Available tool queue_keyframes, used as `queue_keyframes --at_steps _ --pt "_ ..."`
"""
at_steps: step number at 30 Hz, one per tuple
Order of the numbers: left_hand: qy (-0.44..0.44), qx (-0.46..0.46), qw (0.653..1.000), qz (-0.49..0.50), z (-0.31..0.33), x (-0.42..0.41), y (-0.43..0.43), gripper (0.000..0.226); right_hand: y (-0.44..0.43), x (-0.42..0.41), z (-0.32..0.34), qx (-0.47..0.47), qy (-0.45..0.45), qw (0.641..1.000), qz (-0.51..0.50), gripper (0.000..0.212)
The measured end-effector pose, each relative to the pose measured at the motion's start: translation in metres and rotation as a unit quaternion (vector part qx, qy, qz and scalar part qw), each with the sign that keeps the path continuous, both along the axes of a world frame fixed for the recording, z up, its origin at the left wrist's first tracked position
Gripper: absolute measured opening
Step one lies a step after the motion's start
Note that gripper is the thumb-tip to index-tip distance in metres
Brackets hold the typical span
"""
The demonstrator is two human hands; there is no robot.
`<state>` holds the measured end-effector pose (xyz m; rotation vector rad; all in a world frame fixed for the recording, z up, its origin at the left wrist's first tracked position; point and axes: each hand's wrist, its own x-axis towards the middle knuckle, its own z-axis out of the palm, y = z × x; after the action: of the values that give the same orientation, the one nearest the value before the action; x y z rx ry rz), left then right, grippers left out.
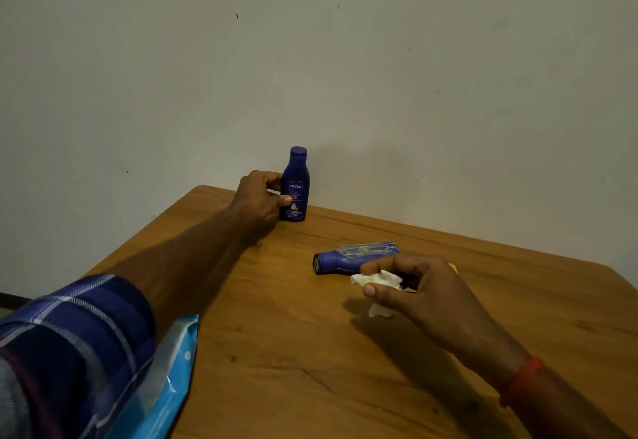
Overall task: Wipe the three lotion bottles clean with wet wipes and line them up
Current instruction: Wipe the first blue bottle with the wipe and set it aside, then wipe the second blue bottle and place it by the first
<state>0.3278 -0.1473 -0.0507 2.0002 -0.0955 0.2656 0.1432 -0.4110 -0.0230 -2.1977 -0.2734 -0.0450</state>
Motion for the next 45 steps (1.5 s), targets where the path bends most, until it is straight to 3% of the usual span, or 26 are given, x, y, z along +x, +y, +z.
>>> queue_keyframes --at_steps 3,17,28,35,41,45 --pt "-0.001 -0.012 1.0 -0.007 -0.003 0.01 -0.001 0.054 0.001 0.004 -0.006 0.001 0.003 1.0 0.006 0.025" --pt "-0.023 0.141 0.989 0.028 -0.014 0.037 0.009 0.064 -0.006 0.005 -0.017 0.001 0.024 1.0 0.013 0.024" --pt "0.046 0.121 0.99 0.056 -0.014 0.033 0.0 0.084 -0.012 -0.01 -0.011 -0.026 0.031 0.999 0.011 0.025" --pt "0.025 0.174 0.977 0.119 -0.021 0.036 -0.013 0.072 -0.024 -0.008 -0.013 -0.012 0.026 0.999 0.014 0.022" --pt "0.055 0.194 0.969 0.144 -0.009 0.031 -0.011 0.083 -0.026 -0.009 -0.012 -0.016 0.023 1.0 0.013 0.022" --pt "-0.034 0.229 0.963 0.136 0.009 0.012 -0.005 0.066 -0.03 -0.015 -0.004 -0.003 0.01 1.0 0.016 0.02"
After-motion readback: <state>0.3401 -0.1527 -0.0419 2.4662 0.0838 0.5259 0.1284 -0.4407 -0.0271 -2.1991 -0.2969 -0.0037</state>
